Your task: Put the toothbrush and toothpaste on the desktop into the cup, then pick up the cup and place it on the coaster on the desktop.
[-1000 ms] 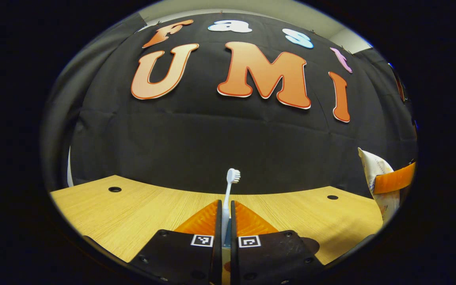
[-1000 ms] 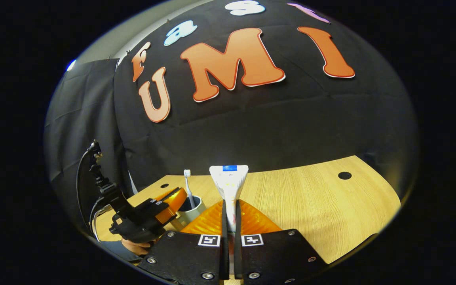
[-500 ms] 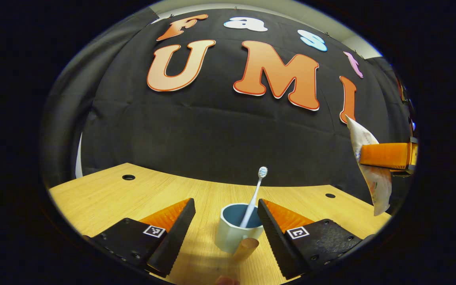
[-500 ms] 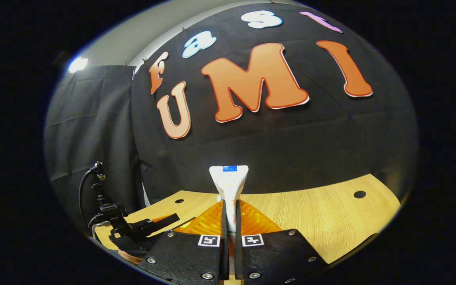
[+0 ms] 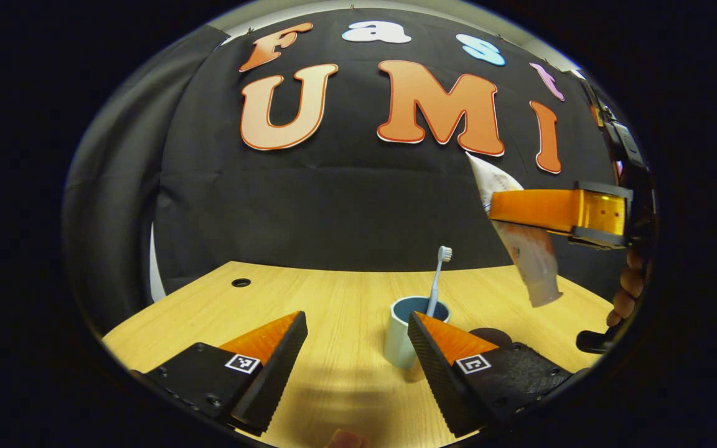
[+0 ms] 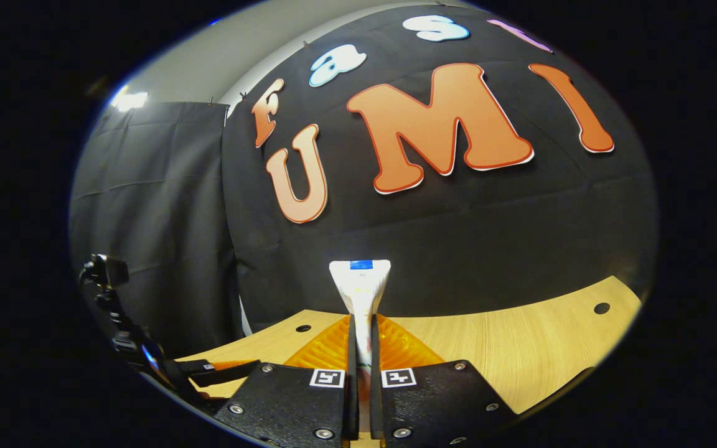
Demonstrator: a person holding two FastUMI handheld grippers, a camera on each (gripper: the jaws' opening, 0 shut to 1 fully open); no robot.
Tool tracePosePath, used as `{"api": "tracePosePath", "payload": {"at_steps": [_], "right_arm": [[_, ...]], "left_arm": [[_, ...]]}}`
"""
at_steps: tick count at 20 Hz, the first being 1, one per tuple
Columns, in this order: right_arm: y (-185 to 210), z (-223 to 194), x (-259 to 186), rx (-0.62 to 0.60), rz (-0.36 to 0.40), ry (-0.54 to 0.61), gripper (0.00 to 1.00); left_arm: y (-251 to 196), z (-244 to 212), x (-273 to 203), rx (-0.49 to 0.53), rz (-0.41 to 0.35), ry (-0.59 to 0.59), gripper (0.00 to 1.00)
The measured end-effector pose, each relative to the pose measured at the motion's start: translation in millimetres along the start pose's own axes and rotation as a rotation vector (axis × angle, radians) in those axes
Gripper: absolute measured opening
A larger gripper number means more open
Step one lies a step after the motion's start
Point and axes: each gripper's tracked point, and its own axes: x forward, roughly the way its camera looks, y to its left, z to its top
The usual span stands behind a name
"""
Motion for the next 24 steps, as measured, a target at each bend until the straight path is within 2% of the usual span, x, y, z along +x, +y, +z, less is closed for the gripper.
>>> {"api": "tracePosePath", "payload": {"at_steps": [4,9,17,24], "right_arm": [[4.5,-2.6,27.7,0.002,-0.001,-0.061,0.07],[4.4,-24.3,55.0,0.017,-0.036,-0.059,0.07],[0.0,-49.2,88.8,-0.004,-0.054,-0.058,0.07],[-3.3,-73.8,95.8,-0.031,-0.072,-0.003,0.09]], "left_arm": [[21.2,7.4,-18.7,0.007,0.014,-0.019,0.98],[51.0,2.1,-27.1,-0.014,0.056,-0.035,0.98],[62.8,-20.5,-26.1,-0.067,0.05,0.007,0.98],[67.2,-31.0,-27.2,-0.081,0.061,0.035,0.98]]}}
